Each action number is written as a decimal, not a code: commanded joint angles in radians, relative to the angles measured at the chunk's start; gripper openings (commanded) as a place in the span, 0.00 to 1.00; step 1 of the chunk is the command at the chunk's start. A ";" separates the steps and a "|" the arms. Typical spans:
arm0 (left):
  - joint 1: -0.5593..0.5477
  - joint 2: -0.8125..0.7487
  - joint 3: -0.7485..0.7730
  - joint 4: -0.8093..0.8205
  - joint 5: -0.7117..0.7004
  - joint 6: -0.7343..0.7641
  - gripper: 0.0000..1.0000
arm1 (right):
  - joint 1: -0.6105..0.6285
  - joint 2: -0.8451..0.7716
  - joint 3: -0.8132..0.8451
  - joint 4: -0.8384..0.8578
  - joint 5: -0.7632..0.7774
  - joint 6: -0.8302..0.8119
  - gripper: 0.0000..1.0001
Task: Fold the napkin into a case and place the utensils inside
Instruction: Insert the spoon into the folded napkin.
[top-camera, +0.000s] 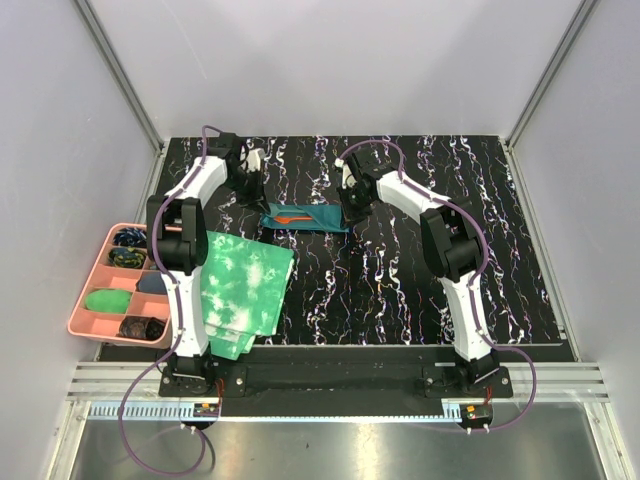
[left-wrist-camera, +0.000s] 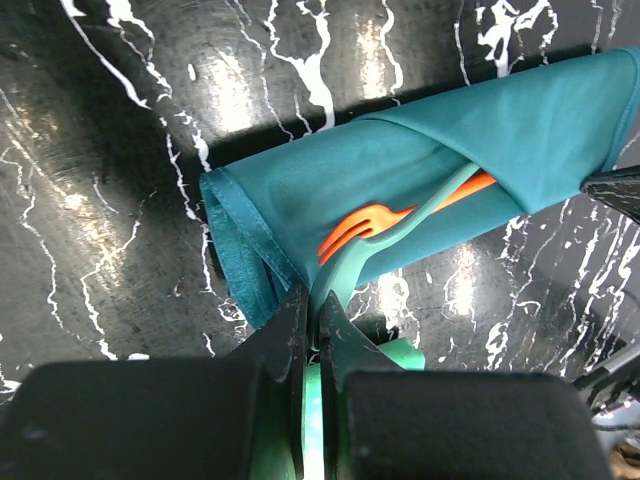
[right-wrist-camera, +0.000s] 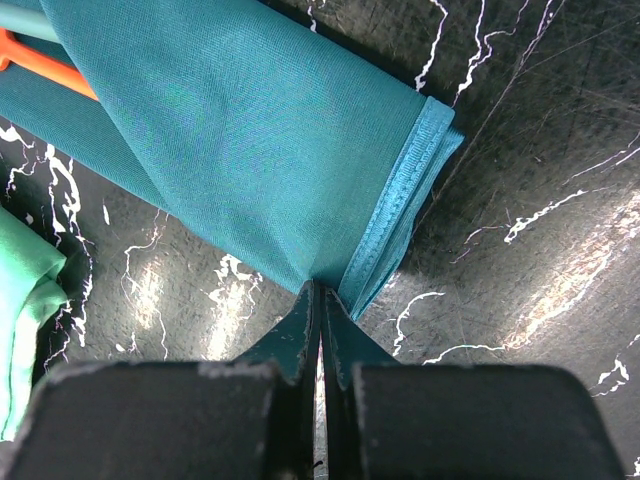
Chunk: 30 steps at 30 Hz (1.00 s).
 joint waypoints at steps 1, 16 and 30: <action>-0.012 -0.064 0.047 0.016 -0.037 -0.011 0.00 | 0.006 0.003 0.042 0.015 0.013 -0.018 0.00; -0.029 -0.140 0.062 0.009 -0.115 -0.030 0.04 | 0.006 0.006 0.053 0.007 0.008 -0.018 0.00; -0.049 -0.025 0.099 0.009 -0.021 -0.034 0.04 | 0.006 0.006 0.050 0.002 0.018 -0.023 0.00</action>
